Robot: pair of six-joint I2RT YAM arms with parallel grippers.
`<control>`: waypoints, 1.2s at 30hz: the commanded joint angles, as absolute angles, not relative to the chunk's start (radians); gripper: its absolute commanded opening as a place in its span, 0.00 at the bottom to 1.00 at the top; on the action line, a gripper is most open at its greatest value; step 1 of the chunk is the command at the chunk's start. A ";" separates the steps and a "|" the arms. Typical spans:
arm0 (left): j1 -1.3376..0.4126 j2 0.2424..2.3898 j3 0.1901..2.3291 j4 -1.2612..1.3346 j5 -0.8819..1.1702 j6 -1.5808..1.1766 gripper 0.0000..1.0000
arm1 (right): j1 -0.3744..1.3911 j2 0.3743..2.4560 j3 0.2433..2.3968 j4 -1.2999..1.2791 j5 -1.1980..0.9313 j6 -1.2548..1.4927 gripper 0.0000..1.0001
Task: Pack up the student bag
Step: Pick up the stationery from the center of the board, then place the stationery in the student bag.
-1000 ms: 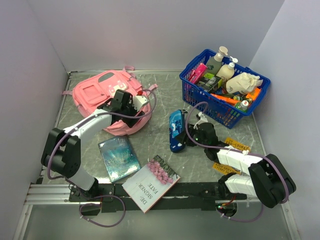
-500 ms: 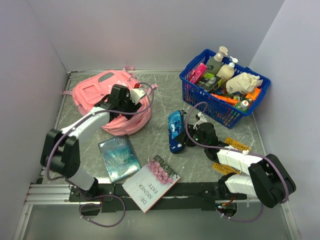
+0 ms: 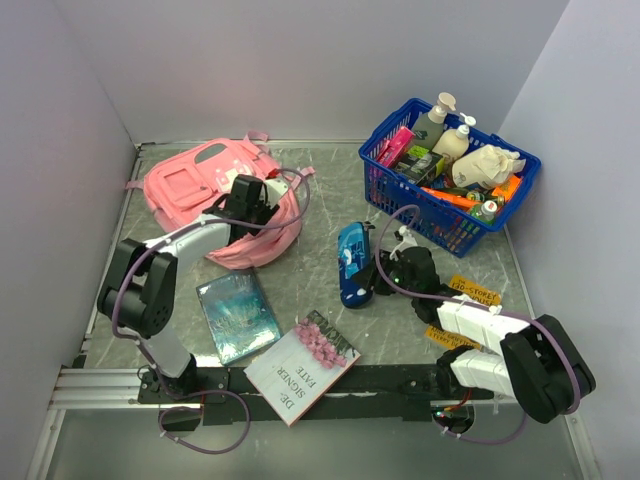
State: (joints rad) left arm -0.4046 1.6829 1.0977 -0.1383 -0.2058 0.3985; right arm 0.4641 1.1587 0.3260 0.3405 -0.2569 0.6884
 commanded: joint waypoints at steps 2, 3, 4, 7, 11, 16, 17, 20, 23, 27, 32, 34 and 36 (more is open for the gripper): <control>-0.399 1.733 1.065 -0.060 -0.301 0.390 0.44 | 0.448 1.118 0.331 0.407 -0.291 0.693 0.33; -0.400 1.735 1.068 -0.061 -0.298 0.390 0.39 | 0.445 1.115 0.336 0.399 -0.296 0.693 0.33; -0.403 1.730 1.069 -0.061 -0.298 0.387 0.25 | 0.440 1.112 0.342 0.397 -0.302 0.693 0.33; -0.408 1.704 1.089 -0.071 -0.281 0.373 0.01 | 0.434 1.094 0.359 0.393 -0.325 0.699 0.33; -0.426 1.654 1.129 -0.092 -0.255 0.357 0.01 | 0.426 1.080 0.405 0.384 -0.366 0.715 0.32; -0.466 1.574 1.225 -0.184 -0.222 0.330 0.01 | 0.426 1.120 0.509 0.414 -0.442 0.758 0.32; -0.474 1.553 1.244 -0.198 -0.215 0.324 0.01 | 0.426 1.129 0.526 0.420 -0.460 0.781 0.32; -0.498 1.525 1.317 -0.248 -0.186 0.308 0.01 | 0.425 1.167 0.581 0.463 -0.508 0.834 0.31; -0.511 1.522 1.403 -0.305 -0.163 0.296 0.01 | 0.428 1.209 0.633 0.501 -0.552 0.885 0.31; -0.514 1.528 1.489 -0.353 -0.114 0.269 0.01 | 0.439 1.270 0.672 0.538 -0.604 0.951 0.31; -0.523 1.511 1.500 -0.351 -0.074 0.264 0.01 | 0.460 1.371 0.742 0.534 -0.655 1.005 0.31; -0.526 1.503 1.488 -0.347 -0.049 0.259 0.01 | 0.465 1.437 0.776 0.523 -0.686 1.032 0.31; -0.534 1.494 1.479 -0.342 -0.032 0.255 0.01 | 0.468 1.489 0.836 0.511 -0.709 1.055 0.30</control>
